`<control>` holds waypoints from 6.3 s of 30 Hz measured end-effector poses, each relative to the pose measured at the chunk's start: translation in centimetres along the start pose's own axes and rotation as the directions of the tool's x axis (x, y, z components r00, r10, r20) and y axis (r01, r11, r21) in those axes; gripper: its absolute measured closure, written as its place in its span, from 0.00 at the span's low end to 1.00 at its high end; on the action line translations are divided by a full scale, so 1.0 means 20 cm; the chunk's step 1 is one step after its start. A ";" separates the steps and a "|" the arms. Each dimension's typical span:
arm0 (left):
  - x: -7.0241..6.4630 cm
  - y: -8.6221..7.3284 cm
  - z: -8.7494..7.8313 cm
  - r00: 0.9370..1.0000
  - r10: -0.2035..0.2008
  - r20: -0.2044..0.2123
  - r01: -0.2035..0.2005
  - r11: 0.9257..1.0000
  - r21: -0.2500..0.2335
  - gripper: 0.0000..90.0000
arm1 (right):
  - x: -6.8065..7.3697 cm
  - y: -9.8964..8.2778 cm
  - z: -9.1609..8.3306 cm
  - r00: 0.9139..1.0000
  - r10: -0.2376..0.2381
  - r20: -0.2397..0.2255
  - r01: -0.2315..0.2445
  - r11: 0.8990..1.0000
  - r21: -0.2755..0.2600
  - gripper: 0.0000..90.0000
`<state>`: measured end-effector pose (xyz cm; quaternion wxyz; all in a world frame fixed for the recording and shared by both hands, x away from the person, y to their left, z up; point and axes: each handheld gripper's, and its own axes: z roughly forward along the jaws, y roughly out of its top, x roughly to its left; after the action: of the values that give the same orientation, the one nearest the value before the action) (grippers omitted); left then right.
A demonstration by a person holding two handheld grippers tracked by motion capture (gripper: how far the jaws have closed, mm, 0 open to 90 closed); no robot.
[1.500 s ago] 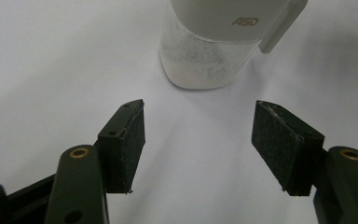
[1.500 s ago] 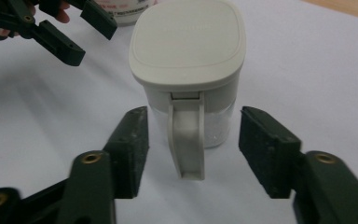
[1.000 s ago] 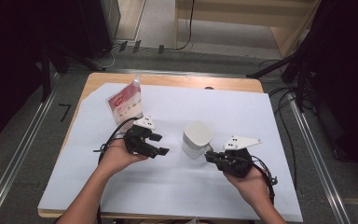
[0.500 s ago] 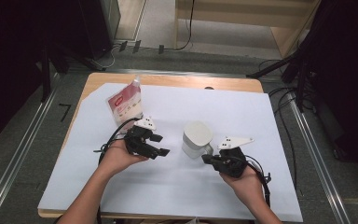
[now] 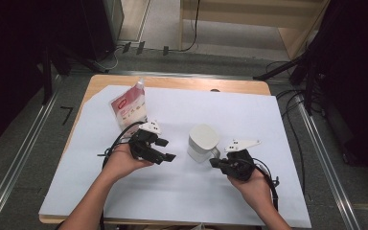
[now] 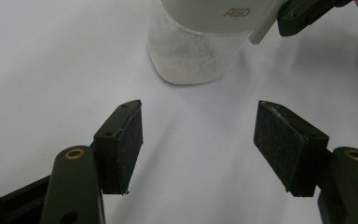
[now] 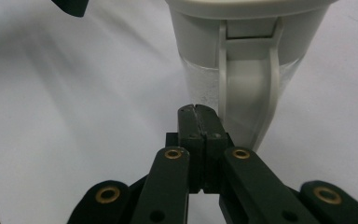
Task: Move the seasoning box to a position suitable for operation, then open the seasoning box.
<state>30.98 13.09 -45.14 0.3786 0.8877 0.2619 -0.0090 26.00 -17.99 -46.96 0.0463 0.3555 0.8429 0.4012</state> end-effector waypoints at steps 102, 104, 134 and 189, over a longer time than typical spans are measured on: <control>0.04 0.42 0.23 0.981 0.145 0.125 -0.149 0.989 0.017 0.20 | -0.41 0.15 -0.12 0.993 0.096 0.071 -0.095 0.995 -0.019 1.00; 0.04 0.43 0.24 0.981 0.149 0.127 -0.153 0.988 0.022 0.20 | -0.40 0.15 -0.12 0.993 0.097 0.073 -0.095 0.995 -0.020 1.00; 0.07 0.46 0.39 0.977 0.152 0.152 -0.157 0.987 0.021 0.15 | -0.41 0.13 -0.11 0.990 0.115 0.080 -0.115 0.993 -0.009 1.00; 0.01 0.53 0.31 0.976 0.195 0.099 -0.200 0.978 0.051 0.19 | -0.39 0.14 -0.11 0.990 0.095 0.103 -0.095 0.995 -0.007 1.00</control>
<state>37.34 2.91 -42.65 0.3624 0.9190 0.1539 -0.0209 32.48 -23.13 -45.12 0.0713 0.4155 0.8210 0.3850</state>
